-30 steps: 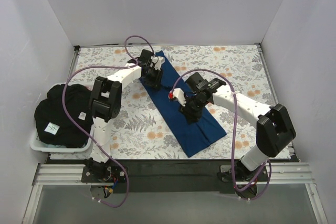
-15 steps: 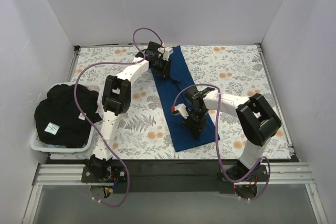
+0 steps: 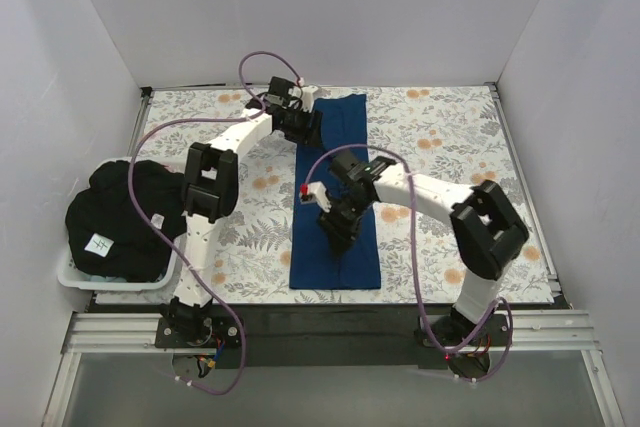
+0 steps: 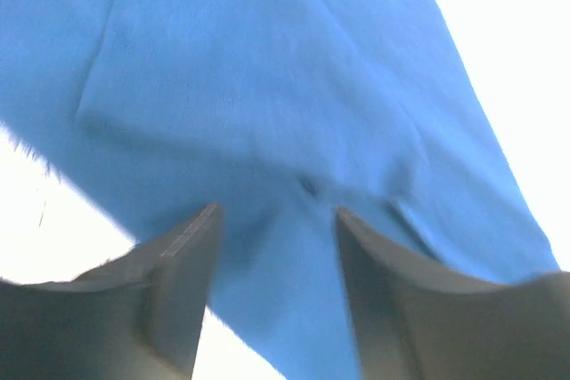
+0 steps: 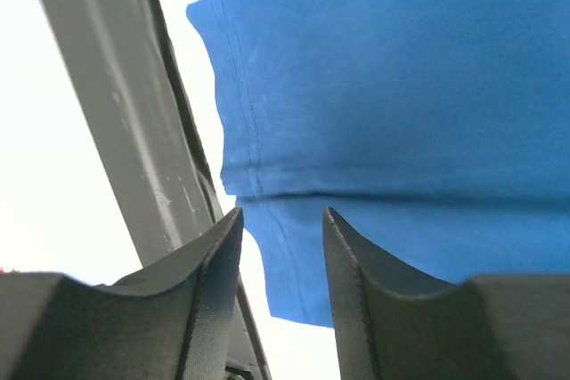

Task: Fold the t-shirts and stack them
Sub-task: Fold the tshirt

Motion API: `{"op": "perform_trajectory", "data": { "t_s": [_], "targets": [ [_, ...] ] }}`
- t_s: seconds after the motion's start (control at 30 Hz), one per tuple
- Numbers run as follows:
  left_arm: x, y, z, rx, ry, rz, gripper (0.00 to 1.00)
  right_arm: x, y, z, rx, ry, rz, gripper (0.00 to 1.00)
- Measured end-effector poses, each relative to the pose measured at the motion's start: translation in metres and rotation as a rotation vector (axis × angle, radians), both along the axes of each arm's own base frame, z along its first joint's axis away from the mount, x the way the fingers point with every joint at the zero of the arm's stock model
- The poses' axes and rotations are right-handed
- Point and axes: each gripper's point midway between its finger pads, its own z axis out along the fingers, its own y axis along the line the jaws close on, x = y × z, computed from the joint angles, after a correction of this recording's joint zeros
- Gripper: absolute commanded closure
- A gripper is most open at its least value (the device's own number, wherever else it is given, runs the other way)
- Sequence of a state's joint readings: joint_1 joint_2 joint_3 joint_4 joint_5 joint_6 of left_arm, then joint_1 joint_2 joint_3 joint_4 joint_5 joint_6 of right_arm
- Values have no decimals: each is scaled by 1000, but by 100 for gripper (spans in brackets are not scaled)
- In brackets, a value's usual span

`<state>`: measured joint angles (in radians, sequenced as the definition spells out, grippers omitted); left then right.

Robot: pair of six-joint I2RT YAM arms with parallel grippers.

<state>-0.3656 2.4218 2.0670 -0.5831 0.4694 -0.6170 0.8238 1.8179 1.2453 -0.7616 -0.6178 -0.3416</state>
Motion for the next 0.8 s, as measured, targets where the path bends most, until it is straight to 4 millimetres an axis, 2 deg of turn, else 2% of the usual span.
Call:
{"op": "perform_trajectory", "data": {
  "t_s": [0.03, 0.1, 0.17, 0.27, 0.3, 0.37, 0.4, 0.43, 0.47, 0.53, 0.63, 0.73, 0.8],
  "targets": [
    [-7, 7, 7, -12, 11, 5, 41, 10, -1, 14, 35, -26, -26, 51],
    [-16, 21, 32, -45, -7, 12, 23, 35, -3, 50, 122, -110, -83, 50],
    [-32, 35, 68, -82, -55, 6, 20, 64, -11, 91, 206, -234, -139, 49],
    [-64, 58, 130, -127, -187, -9, 18, 100, -33, 148, 278, -475, -213, 28],
    [-77, 62, 155, -144, -248, -24, 18, 107, -40, 162, 290, -558, -221, 18],
    [-107, 64, 196, -180, -381, -82, 17, 112, -52, 191, 313, -714, -222, 16],
    [-125, 65, 212, -196, -438, -116, 17, 114, -57, 202, 328, -788, -217, 13],
    [-143, 65, 223, -207, -491, -148, 16, 115, -61, 211, 342, -849, -218, 4],
    [-159, 67, 229, -212, -539, -179, 16, 114, -64, 218, 356, -902, -214, 2],
    [-195, 68, 228, -206, -598, -267, 16, 111, -69, 222, 386, -989, -183, 2],
    [-242, 68, 199, -180, -619, -431, 16, 91, -73, 205, 416, -1029, -70, 3],
    [-288, 72, 148, -136, -591, -580, 23, 62, -73, 167, 411, -1016, 75, 9],
    [-322, 73, 113, -100, -587, -697, 30, 31, -69, 129, 394, -987, 205, 15]
  ]
}}
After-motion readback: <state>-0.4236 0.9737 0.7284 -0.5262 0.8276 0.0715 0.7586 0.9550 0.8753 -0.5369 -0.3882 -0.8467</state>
